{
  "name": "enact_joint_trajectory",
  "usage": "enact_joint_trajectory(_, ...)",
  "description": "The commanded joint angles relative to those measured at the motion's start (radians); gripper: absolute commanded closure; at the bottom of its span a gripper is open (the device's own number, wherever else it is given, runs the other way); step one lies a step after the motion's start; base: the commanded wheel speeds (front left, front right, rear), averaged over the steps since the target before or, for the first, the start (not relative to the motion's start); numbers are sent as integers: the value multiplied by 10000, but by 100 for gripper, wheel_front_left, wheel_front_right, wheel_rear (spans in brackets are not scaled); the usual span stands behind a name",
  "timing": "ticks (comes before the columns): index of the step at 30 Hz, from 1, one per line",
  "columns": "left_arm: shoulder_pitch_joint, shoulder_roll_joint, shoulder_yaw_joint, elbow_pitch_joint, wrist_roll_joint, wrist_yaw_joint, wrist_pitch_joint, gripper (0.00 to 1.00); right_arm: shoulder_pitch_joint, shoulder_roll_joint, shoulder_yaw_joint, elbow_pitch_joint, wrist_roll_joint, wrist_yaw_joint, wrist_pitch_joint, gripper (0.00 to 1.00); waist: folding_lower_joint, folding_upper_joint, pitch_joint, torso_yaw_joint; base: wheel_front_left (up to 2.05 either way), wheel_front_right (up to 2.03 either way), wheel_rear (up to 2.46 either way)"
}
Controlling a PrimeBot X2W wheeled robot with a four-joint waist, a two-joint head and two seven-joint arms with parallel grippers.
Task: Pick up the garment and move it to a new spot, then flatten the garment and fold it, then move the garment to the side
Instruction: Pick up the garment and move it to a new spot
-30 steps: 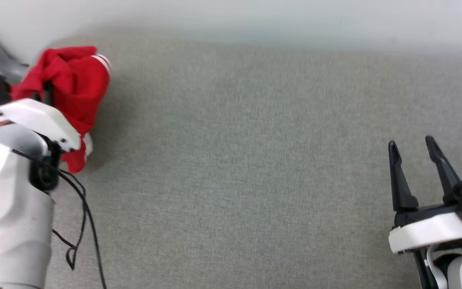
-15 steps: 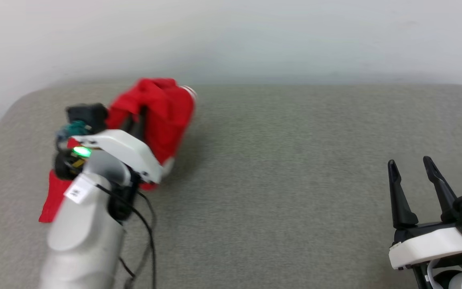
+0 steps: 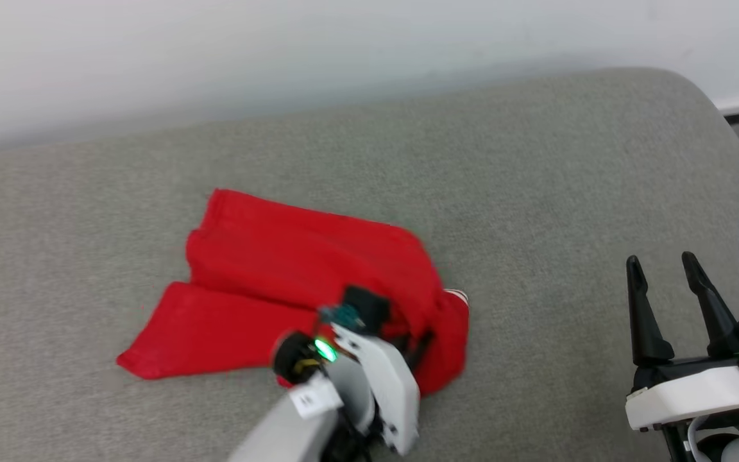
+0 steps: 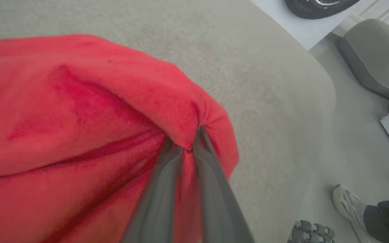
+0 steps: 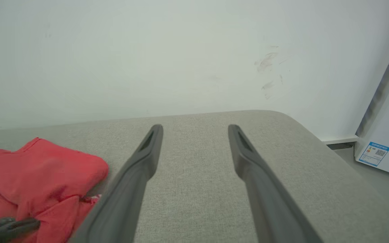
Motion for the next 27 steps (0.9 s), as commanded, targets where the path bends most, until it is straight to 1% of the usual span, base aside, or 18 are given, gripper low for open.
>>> enact_joint_trajectory(1, 190, -9, -342, -58, 13, -30, 27, 100, -62, 25, 40, 16, 59, -10, -104, 0, 0, -1, 325, -290, 0, 0, 0)
enact_joint_trajectory(4, 452, -72, -1295, 2, 24, -40, 38, 100, -192, 24, 72, 74, 117, -10, -178, 0, 0, -1, 532, -376, 0, 0, 0)
enact_joint_trajectory(8, 572, -109, -2050, 148, -48, -47, -184, 100, -253, 24, 45, 118, 122, -10, -267, 0, 0, -1, 647, -325, 0, 0, 0)
enact_joint_trajectory(9, 544, -115, -2185, 159, -94, -48, -230, 88, -231, 24, 16, 126, 101, -10, -288, 0, 0, -1, 635, -265, 0, 0, 0)
enact_joint_trajectory(10, 522, -114, -2310, 165, -146, -49, -321, 51, -211, 26, 5, 147, 66, -9, -281, 0, 0, -1, 580, -198, 0, 0, 0)
enact_joint_trajectory(11, 451, -120, -2416, 137, -77, -49, -440, 0, -185, 26, 1, 157, 35, -9, -263, 0, 0, -1, 520, -128, 0, 0, 0)
enact_joint_trajectory(13, 313, -121, -2432, 43, -42, -25, -836, 0, -149, 24, 21, 191, -22, -10, -218, 0, 0, -1, 362, 17, 0, 0, 0)
enact_joint_trajectory(19, 251, -83, -2141, -420, 162, 391, -2312, 0, 103, 24, -25, 167, -250, -10, -32, 0, 0, -1, -282, 680, 0, 0, 0)
enact_joint_trajectory(24, 592, 257, -1465, -768, 140, 995, -3324, 0, 361, 23, -46, 110, -328, -10, 169, 0, 0, -1, -795, 1182, 0, 0, 0)
enact_joint_trajectory(25, 677, 426, -1157, -935, 95, 1258, -3645, 0, 452, 25, -37, 86, -342, -10, 252, 0, 0, -1, -947, 1369, 0, 0, 0)
enact_joint_trajectory(27, 805, 625, -815, -1101, 87, 1547, -3890, 0, 557, 21, -30, 40, -325, -10, 295, 0, 0, -1, -1077, 1550, 0, 0, 0)
